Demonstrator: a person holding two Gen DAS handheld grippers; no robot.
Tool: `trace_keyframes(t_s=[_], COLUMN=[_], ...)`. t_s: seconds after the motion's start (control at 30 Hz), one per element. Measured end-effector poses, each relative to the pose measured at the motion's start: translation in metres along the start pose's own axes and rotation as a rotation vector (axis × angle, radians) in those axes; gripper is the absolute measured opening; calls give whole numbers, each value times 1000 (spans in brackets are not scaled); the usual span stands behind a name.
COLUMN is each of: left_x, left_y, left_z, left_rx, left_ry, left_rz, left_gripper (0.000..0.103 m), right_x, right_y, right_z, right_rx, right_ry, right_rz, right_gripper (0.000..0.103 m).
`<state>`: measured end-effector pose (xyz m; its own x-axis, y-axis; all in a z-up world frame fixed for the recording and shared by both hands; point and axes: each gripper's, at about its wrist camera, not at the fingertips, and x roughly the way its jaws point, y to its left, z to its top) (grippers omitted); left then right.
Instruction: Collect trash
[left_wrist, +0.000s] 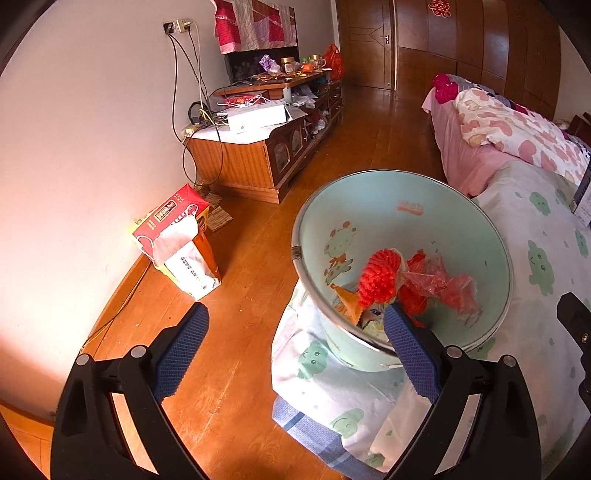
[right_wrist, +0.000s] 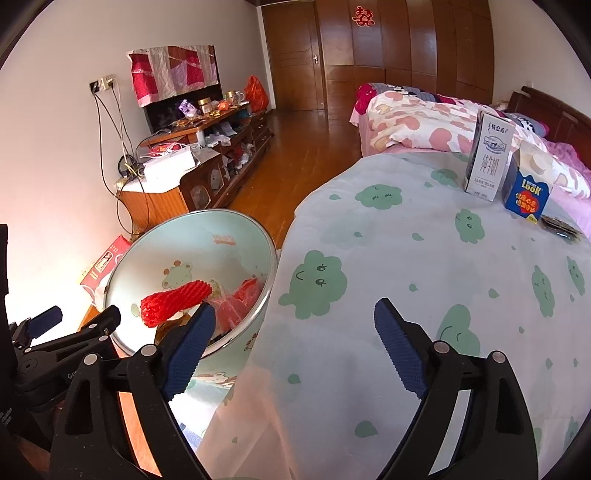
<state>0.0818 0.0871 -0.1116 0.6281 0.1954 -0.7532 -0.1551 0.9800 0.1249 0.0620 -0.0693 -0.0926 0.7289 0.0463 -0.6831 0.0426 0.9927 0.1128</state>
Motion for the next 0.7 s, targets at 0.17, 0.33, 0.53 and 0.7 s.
trace_keyframes(t_s=[0.17,0.33,0.53,0.7], left_x=[-31,-65,-104,-132], left_y=[9,12,17,20], left_z=[-7,-11,-12,-15], left_rx=[10,-4,-30,-42], left_ry=[-69,-129,-201,-274], left_rz=[11,-5,-37,-40], left_gripper=[94,97,97,97], right_x=[-16,-40,-71,-93], right_y=[4,4,3,-4], right_z=[-10,-15,-18,-21], right_rx=[-14,-6,-2,14], right_ry=[-19,-63,-149,-214], right_rz=[16,29,22,13], right_gripper=[87,87,87,87])
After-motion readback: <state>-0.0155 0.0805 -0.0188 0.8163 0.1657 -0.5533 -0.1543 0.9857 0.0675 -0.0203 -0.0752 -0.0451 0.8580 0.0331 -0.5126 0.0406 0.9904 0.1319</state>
